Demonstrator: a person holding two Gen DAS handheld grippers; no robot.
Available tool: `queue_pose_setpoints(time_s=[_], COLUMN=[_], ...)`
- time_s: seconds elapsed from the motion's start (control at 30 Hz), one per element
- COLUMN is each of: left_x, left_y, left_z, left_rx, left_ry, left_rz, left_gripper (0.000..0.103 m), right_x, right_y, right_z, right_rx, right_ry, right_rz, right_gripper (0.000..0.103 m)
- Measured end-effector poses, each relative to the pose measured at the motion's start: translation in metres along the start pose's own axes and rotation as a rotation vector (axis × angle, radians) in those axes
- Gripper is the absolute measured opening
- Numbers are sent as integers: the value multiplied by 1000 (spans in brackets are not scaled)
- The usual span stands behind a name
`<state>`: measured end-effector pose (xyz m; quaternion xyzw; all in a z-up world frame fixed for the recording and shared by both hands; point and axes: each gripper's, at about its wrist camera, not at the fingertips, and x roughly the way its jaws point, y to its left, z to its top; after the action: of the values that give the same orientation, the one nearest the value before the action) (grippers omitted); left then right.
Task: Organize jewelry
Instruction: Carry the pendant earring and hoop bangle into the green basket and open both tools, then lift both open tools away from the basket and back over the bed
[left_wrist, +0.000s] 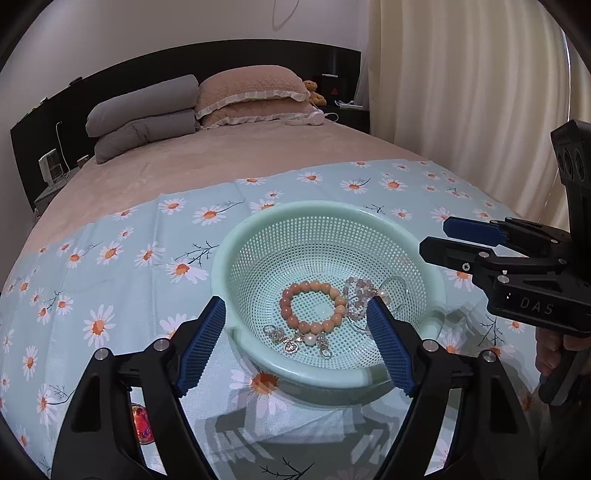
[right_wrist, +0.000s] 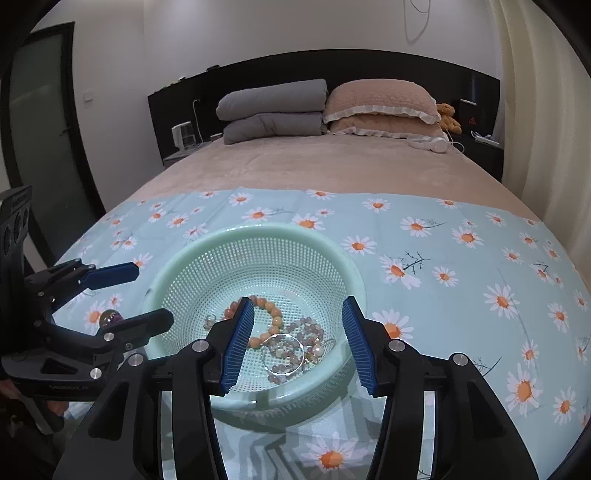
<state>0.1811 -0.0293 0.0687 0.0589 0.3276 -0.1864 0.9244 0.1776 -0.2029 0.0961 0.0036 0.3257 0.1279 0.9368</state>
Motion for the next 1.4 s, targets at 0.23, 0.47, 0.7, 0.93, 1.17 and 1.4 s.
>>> queue_pose_setpoints(time_s=[0.23, 0.47, 0.7, 0.93, 1.17, 1.4], left_x=[-17, -51, -88, -122, -150, -164], left_y=[-5, -12, -22, -42, -65, -75], left_z=[-11, -26, -40, -62, -87, -106], left_rx=[15, -10, -27, 6, 17, 22], left_ry=[4, -22, -42, -56, -78, -73], left_rz=[40, 69, 86, 113, 115, 135], left_gripper=[86, 96, 97, 97, 97, 97], right_x=[-19, -55, -94, -129, -148, -159], right_y=[-2, 5, 11, 19, 30, 33], right_z=[-9, -23, -43, -68, -94, -111], right_rx=[13, 1, -8, -11, -38, -57], right_ry=[-1, -23, -27, -37, -22, 2], right_rz=[-15, -34, -60, -67, -102, -129], right_gripper=[62, 81, 85, 87, 89, 94])
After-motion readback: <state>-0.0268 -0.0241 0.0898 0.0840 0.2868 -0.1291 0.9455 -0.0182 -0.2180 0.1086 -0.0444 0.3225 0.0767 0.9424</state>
